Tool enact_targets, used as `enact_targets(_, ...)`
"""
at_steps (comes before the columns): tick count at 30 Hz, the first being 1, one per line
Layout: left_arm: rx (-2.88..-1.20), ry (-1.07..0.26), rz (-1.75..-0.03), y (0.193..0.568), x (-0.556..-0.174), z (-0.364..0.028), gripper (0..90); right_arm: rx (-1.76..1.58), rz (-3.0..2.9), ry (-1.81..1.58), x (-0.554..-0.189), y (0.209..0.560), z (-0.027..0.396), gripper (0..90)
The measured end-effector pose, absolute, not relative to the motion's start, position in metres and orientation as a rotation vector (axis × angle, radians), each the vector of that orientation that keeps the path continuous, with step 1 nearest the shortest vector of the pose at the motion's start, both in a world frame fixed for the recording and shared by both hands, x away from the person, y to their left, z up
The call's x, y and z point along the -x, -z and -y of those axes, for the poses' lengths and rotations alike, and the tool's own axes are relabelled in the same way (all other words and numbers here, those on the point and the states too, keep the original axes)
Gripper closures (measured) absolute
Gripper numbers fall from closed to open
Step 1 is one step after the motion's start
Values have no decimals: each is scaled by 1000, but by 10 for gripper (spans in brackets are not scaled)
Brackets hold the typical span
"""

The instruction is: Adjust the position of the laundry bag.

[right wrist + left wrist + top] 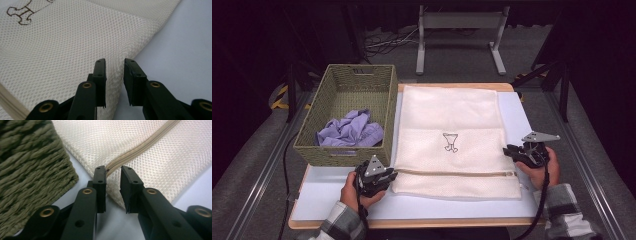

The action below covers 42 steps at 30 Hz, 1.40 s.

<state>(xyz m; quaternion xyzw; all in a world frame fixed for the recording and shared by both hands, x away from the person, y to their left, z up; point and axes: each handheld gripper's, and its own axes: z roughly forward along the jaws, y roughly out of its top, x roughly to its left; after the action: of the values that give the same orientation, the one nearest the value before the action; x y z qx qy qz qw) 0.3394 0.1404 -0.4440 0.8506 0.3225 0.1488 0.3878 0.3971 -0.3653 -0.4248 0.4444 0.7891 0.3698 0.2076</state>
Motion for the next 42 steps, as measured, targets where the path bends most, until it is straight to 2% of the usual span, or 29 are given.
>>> enact_targets(4, -2145, -370, -816, 443, -337, -145, 707, -1226, -2193, -1049, -388, 420, 369, 715)
enact_targets(16, -2164, -368, -781, 442, -334, -147, 707, -1242, -2174, -1074, -367, 417, 378, 710)
enact_targets(24, -2202, -353, -770, 448, -335, -139, 661, -1240, -2207, -1065, -350, 421, 377, 690)
enact_targets(42, -2218, -363, -718, 445, -328, -155, 598, -1257, -2265, -1085, -313, 430, 379, 524)
